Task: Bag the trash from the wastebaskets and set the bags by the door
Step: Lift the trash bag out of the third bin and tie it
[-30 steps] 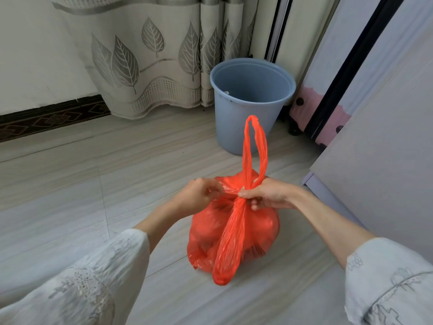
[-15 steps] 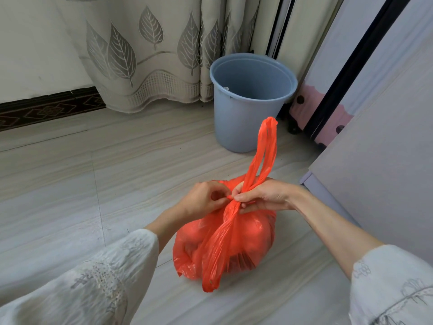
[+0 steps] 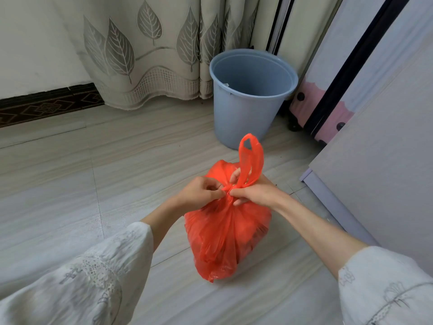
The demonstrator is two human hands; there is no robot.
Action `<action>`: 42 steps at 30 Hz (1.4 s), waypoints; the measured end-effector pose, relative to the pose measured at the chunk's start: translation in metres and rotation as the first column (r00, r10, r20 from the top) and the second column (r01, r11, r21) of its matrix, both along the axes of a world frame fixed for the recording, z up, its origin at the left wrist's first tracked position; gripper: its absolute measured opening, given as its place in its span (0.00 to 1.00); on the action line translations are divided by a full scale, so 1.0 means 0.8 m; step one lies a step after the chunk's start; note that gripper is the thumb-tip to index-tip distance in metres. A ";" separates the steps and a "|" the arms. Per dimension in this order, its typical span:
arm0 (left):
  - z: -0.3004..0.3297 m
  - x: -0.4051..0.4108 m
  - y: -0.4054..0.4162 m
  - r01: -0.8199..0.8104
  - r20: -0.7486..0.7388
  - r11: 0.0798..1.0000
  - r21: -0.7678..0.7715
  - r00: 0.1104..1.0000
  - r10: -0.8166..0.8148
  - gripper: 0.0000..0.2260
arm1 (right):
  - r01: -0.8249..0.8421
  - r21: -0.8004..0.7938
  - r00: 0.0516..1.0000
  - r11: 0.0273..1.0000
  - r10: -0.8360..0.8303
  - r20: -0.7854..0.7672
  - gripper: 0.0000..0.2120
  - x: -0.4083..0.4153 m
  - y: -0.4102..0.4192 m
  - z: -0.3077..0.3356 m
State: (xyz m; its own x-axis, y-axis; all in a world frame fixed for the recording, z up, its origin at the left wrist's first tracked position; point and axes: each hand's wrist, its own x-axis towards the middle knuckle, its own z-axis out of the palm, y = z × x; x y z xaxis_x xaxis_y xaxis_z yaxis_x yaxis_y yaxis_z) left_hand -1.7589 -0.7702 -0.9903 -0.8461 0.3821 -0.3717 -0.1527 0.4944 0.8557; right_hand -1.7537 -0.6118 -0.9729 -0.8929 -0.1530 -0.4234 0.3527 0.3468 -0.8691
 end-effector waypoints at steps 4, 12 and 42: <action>0.005 -0.003 0.006 -0.026 -0.044 1.000 0.003 0.999 0.026 0.08 | 0.030 0.250 0.970 0.968 0.032 -0.243 0.10 0.000 -0.007 0.005; 0.007 0.000 0.020 -0.068 -0.219 0.998 -0.018 0.974 0.063 0.10 | 0.208 0.014 0.975 0.978 -0.206 -0.083 0.13 -0.008 0.001 0.001; 0.011 0.015 0.018 0.107 -0.393 0.885 -0.454 0.867 -0.306 0.07 | 0.126 0.480 0.979 0.868 -0.031 -0.200 0.11 -0.018 0.014 -0.006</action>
